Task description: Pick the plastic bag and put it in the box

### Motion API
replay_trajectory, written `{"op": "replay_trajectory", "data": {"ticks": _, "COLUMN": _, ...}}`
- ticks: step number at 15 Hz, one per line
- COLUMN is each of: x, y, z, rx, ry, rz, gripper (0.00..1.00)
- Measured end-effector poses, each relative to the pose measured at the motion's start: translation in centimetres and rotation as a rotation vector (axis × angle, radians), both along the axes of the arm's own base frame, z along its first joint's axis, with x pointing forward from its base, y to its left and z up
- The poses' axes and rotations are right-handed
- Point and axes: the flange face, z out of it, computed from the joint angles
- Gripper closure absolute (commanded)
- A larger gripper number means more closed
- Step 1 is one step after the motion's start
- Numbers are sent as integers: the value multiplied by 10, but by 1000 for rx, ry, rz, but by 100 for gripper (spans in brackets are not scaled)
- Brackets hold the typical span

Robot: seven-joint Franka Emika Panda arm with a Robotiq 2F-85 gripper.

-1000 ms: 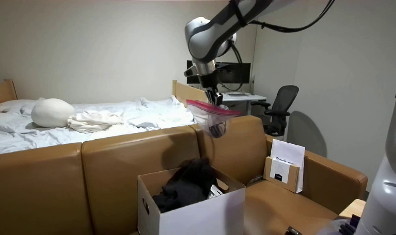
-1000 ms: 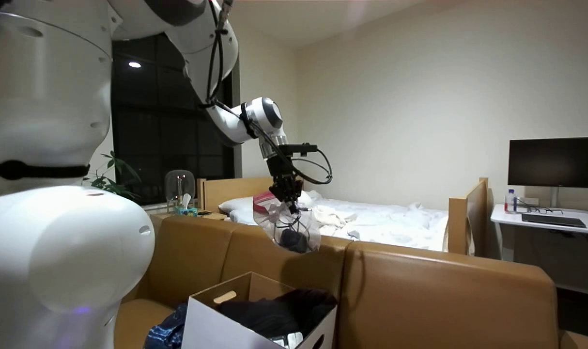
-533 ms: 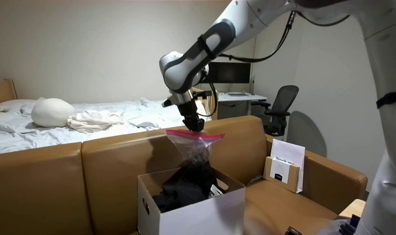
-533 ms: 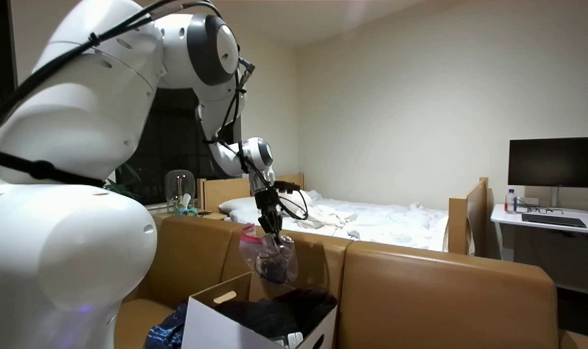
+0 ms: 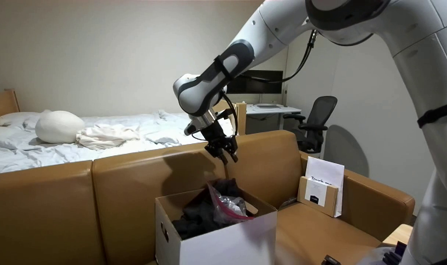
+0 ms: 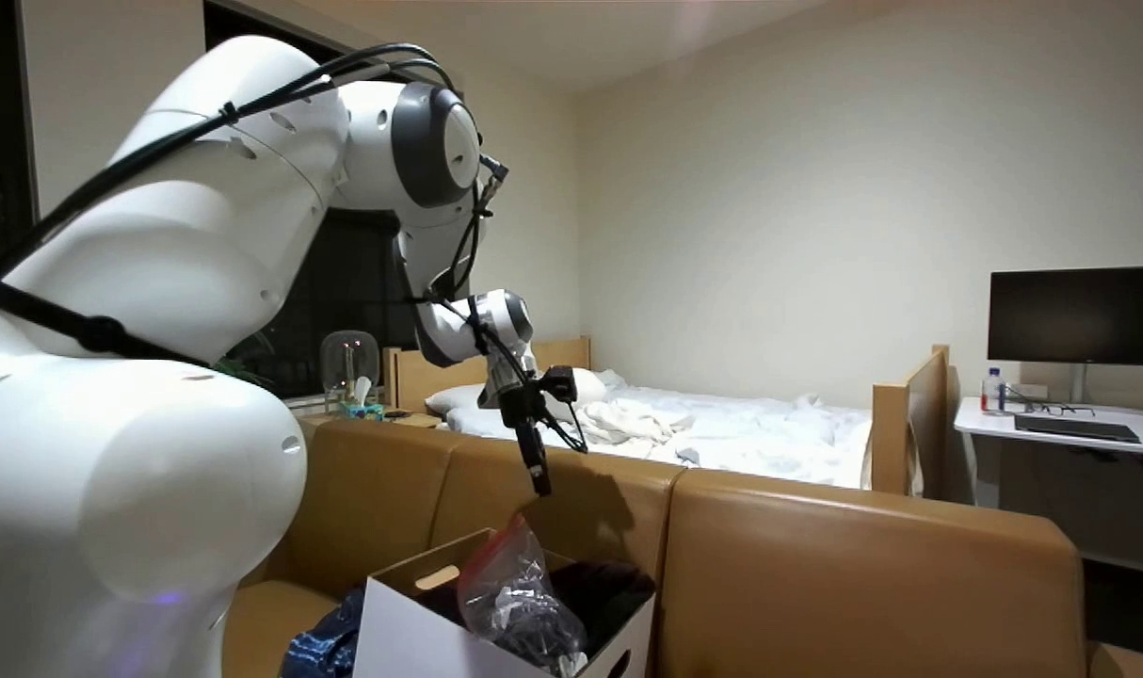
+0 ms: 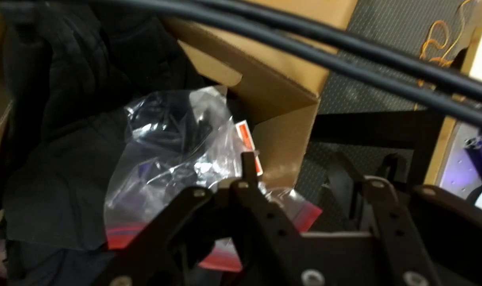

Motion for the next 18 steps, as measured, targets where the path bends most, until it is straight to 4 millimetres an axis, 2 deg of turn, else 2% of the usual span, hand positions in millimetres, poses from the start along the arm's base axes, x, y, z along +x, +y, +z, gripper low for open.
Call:
{"op": "replay_trajectory", "data": {"ticks": 3, "x": 9, "y": -28, "z": 23, "rx": -78, "ry": -26, "rz": 10, "gripper": 0}}
{"op": "replay_trajectory", "data": {"ticks": 7, "x": 8, "y": -83, "z": 70, "rx": -89, "ry": -127, "rz": -96, "gripper": 0}}
{"op": "replay_trajectory", "data": {"ticks": 9, "x": -1, "y": -108, "z": 90, "rx": -74, "ry": -173, "rz": -130, "gripper": 0}}
{"op": "replay_trajectory", "data": {"ticks": 12, "x": -20, "y": -143, "z": 110, "rx": -35, "ry": -229, "rz": -189, "gripper": 0}}
{"op": "replay_trajectory", "data": {"ticks": 15, "x": -42, "y": -172, "z": 120, "rx": 9, "ry": -274, "rz": -252, "gripper": 0}}
{"op": "replay_trajectory", "data": {"ticks": 18, "x": -63, "y": -191, "z": 122, "rx": 47, "ry": -306, "rz": -302, "gripper": 0}}
